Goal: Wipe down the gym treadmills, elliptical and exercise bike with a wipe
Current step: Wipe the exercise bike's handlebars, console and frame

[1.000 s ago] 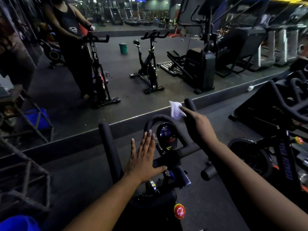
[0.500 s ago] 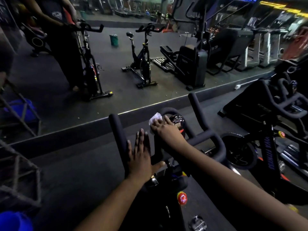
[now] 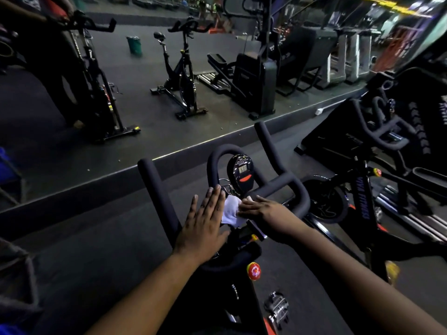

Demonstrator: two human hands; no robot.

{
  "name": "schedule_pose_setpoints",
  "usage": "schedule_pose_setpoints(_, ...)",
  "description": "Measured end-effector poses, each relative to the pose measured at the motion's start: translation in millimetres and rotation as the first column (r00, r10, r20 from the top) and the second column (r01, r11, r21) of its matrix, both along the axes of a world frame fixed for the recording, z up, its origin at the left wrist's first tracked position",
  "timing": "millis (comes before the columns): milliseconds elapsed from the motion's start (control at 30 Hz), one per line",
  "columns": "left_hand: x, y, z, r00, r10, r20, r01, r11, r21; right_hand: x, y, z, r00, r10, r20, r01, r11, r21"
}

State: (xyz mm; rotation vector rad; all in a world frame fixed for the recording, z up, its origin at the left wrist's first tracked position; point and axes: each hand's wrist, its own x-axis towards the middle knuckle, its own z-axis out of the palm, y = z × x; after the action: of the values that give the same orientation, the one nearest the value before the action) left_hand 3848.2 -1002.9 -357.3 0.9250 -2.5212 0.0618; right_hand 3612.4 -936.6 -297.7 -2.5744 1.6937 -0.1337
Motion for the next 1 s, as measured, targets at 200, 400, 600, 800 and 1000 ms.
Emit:
schedule_pose_setpoints(200,-26.0,6.3,18.3,0.990,-0.099,0.103,0.105,0.993,-0.048,-56.2,13.9,20.7,0.869,-0.351,0.348,0.411,0.904,-0.114)
schedule_pose_setpoints(400,-88.1,4.1,33.5,0.916,-0.013,0.401,0.042,0.997,-0.065,-76.8,-15.9,-12.0,0.976,-0.166,0.140,0.151,0.982,0.115)
schedule_pose_setpoints(600,-127.4,3.4,43.0,0.848,0.043,0.529,0.029,0.992,-0.126,-142.6,-21.4,-6.5,0.982,-0.149,-0.112,0.158,0.984,0.077)
schedule_pose_setpoints(800,-159.1,-2.9,46.5,0.840,0.038,0.541,0.039,0.991,-0.129,-185.4,-25.6,-9.3,0.911,-0.403,-0.094,0.408,0.912,0.047)
schedule_pose_setpoints(1000,-200.1,-16.4,53.1,0.824,0.070,0.562,0.009,0.991,-0.137,-170.7,-42.3,-8.6,0.924,-0.376,0.070,0.371,0.925,0.080)
